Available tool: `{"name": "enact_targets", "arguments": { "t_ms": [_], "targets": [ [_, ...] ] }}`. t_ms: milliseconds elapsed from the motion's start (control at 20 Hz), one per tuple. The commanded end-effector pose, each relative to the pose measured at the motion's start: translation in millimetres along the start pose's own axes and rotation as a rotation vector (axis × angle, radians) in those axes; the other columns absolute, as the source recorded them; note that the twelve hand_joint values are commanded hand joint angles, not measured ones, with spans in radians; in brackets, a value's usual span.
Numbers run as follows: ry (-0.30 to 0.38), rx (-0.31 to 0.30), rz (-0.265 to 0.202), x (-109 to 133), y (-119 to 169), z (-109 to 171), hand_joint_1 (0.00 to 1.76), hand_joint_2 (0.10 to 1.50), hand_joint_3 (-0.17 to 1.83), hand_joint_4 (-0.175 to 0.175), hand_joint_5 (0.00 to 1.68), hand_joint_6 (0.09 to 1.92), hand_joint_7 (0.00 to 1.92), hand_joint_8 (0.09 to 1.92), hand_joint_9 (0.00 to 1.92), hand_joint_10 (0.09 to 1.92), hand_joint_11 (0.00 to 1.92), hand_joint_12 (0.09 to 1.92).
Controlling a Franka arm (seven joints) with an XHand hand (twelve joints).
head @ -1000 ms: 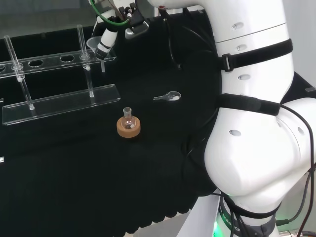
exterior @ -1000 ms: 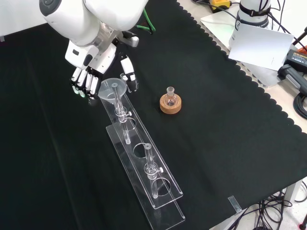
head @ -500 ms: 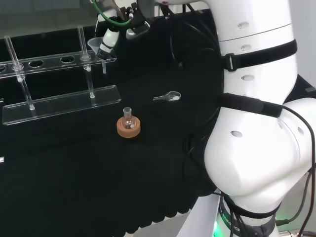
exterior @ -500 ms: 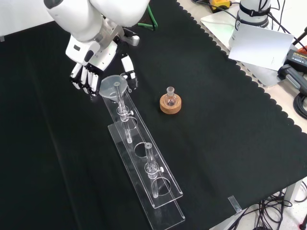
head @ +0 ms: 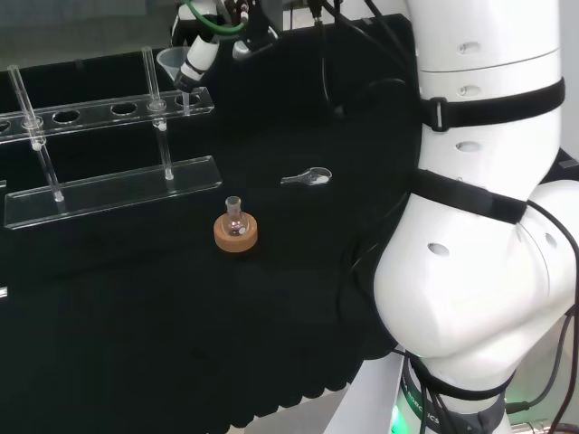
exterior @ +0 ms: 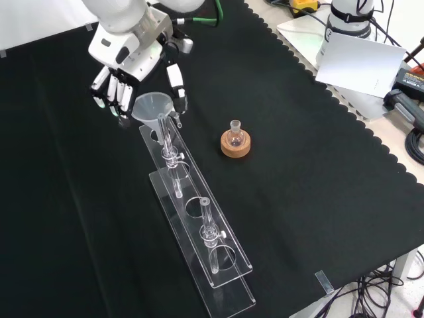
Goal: Pick up the funnel from the transparent funnel stand.
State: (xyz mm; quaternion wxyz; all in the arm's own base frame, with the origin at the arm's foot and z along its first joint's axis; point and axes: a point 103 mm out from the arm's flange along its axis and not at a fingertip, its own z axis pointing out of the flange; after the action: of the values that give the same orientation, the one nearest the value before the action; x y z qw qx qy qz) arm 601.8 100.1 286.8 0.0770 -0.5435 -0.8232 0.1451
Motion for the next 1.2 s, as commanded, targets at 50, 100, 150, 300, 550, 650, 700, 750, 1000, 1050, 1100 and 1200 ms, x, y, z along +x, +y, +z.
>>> {"name": "enact_targets", "arguments": {
  "t_ms": [50,100,150,300,550,650,700,750,1000,1050,1100,1200],
  "targets": [
    [-0.017,0.0,-0.035,4.4,-12.8,-17.3,0.8,0.69,0.06,0.029,0.78,0.18,0.97,0.52,0.64,0.5,0.0,1.21],
    [-0.018,-0.004,-0.038,5.3,-14.8,-19.9,0.8,0.69,0.06,0.029,0.78,0.18,0.97,0.52,0.63,0.5,0.0,1.22],
    [-0.02,-0.008,-0.04,6.0,-17.7,-24.3,0.81,0.69,0.06,0.029,0.78,0.19,0.97,0.52,0.63,0.5,0.0,1.22],
    [-0.025,-0.017,-0.042,6.0,-22.4,-31.3,0.81,0.69,0.06,0.029,0.78,0.19,0.97,0.52,0.63,0.49,0.0,1.21],
    [-0.045,-0.036,-0.054,7.4,-34.3,-51.8,0.81,0.7,0.07,0.029,0.78,0.2,0.97,0.52,0.63,0.49,0.0,1.21],
    [-0.048,-0.041,-0.054,7.3,-37.6,-56.7,0.81,0.7,0.08,0.029,0.77,0.22,0.98,0.52,0.64,0.48,0.0,1.2],
    [-0.048,-0.043,-0.053,7.2,-39.0,-58.6,0.81,0.69,0.09,0.029,0.76,0.23,0.98,0.51,0.64,0.47,0.0,1.2],
    [-0.048,-0.049,-0.053,7.4,-39.8,-59.5,0.81,0.69,0.11,0.028,0.75,0.27,0.99,0.51,0.65,0.46,0.0,1.2],
    [-0.054,-0.051,-0.045,7.5,-41.3,-60.8,0.81,0.58,0.34,0.026,0.65,0.46,0.99,0.5,0.65,0.45,0.0,1.2],
    [-0.053,-0.05,-0.041,7.2,-41.7,-60.7,0.8,0.57,0.36,0.026,0.64,0.47,0.99,0.5,0.65,0.45,0.0,1.2],
    [-0.051,-0.049,-0.036,7.2,-43.0,-59.8,0.8,0.57,0.37,0.026,0.64,0.47,0.99,0.5,0.65,0.45,0.0,1.2],
    [-0.049,-0.047,-0.032,7.5,-45.1,-57.8,0.8,0.56,0.38,0.026,0.64,0.48,0.99,0.5,0.65,0.45,0.0,1.2]
  ]
}}
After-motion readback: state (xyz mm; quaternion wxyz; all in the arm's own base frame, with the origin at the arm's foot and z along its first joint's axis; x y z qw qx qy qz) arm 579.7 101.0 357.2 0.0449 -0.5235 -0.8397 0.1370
